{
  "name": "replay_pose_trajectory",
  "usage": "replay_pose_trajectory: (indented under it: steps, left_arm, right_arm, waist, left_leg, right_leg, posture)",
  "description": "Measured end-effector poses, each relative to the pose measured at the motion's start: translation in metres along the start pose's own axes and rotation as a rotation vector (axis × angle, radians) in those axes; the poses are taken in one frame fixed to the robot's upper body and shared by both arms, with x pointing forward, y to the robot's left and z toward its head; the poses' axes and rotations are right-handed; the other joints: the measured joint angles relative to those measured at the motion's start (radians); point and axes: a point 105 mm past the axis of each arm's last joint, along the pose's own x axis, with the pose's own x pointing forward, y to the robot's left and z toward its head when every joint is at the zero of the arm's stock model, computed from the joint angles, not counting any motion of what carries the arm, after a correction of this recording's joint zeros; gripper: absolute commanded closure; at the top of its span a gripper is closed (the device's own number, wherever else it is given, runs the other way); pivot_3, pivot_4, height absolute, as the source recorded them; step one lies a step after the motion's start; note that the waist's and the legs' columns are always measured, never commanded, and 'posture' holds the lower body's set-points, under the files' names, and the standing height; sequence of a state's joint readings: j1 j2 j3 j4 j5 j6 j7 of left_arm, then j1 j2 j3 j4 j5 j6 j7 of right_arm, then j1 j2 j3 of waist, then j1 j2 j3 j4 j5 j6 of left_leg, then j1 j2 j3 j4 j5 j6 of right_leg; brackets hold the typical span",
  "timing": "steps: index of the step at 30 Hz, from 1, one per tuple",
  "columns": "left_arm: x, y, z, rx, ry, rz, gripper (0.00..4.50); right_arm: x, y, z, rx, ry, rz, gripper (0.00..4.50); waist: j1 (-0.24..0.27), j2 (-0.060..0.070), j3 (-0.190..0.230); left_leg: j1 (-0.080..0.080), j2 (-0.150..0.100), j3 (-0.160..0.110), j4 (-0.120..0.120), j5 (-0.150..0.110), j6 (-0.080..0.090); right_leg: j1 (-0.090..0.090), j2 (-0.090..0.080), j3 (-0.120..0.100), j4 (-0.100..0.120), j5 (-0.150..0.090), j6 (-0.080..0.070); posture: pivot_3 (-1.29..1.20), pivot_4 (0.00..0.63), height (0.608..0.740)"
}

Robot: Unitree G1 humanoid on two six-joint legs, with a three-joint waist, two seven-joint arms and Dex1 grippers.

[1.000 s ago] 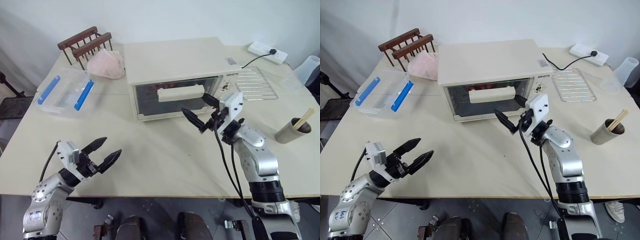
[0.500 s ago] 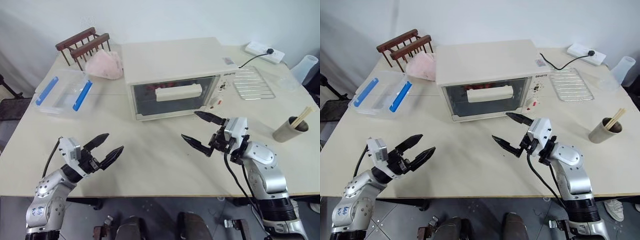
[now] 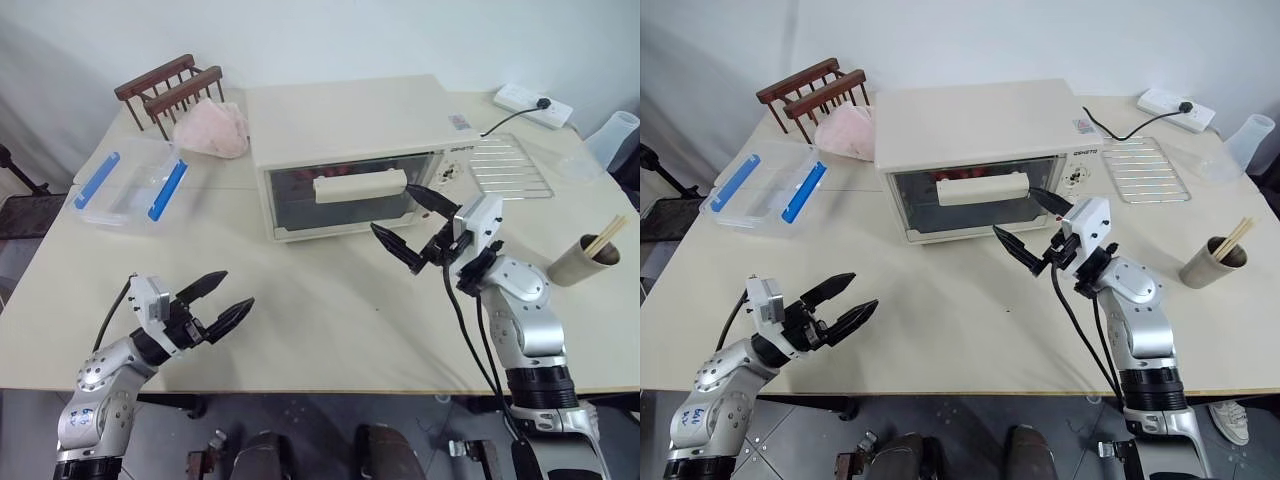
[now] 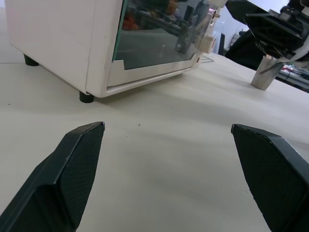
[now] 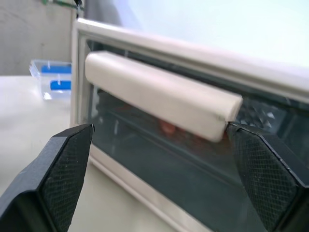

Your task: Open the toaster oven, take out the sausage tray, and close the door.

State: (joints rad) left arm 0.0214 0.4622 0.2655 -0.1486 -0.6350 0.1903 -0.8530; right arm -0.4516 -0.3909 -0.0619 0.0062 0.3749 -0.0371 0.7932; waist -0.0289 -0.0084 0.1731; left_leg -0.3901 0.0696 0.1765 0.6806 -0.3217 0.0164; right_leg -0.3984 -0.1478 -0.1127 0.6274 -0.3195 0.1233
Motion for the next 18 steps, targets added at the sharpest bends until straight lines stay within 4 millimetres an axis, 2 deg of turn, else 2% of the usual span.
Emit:
replay_pose_trajectory:
  steps: [6, 12, 16, 18]
  left_arm:
    - [0.006, -0.005, 0.009, -0.017, -0.051, -0.04, 0.03]
    - [0.014, -0.009, 0.018, -0.029, -0.079, -0.078, 0.03]
    - [0.02, -0.016, 0.032, -0.059, -0.083, -0.163, 0.03]
    - [0.023, -0.017, 0.044, -0.075, -0.093, -0.209, 0.42]
  right_arm:
    - [-0.002, 0.007, 0.0, 0.02, -0.019, 0.051, 0.0]
    - [-0.019, 0.019, -0.002, 0.023, 0.006, 0.138, 0.0]
    - [-0.033, 0.027, -0.007, -0.055, 0.048, 0.221, 0.0]
    - [-0.034, 0.03, -0.008, -0.077, 0.049, 0.242, 0.0]
  waist:
    - [-0.003, 0.0, 0.0]
    - [-0.009, 0.0, 0.0]
    - [-0.008, 0.0, 0.0]
    - [-0.01, 0.0, 0.0]
  left_leg:
    - [0.0, 0.001, 0.0, 0.0, 0.0, 0.0]
    - [0.001, 0.001, 0.0, -0.001, 0.0, 0.0]
    - [0.001, 0.001, 0.001, -0.001, 0.0, 0.0]
    - [0.001, 0.002, 0.001, -0.001, 0.0, -0.001]
  right_leg:
    - [0.0, 0.001, 0.0, 0.0, 0.0, 0.0]
    - [0.0, 0.001, 0.0, 0.0, 0.0, 0.0]
    - [0.0, 0.001, 0.0, 0.0, 0.0, 0.0]
    - [0.0, 0.002, 0.001, 0.0, 0.0, 0.0]
  posture:
    - [0.0, 0.15, 0.74]
    - [0.0, 0.15, 0.74]
    - [0.0, 0.15, 0.74]
    - [0.0, 0.15, 0.74]
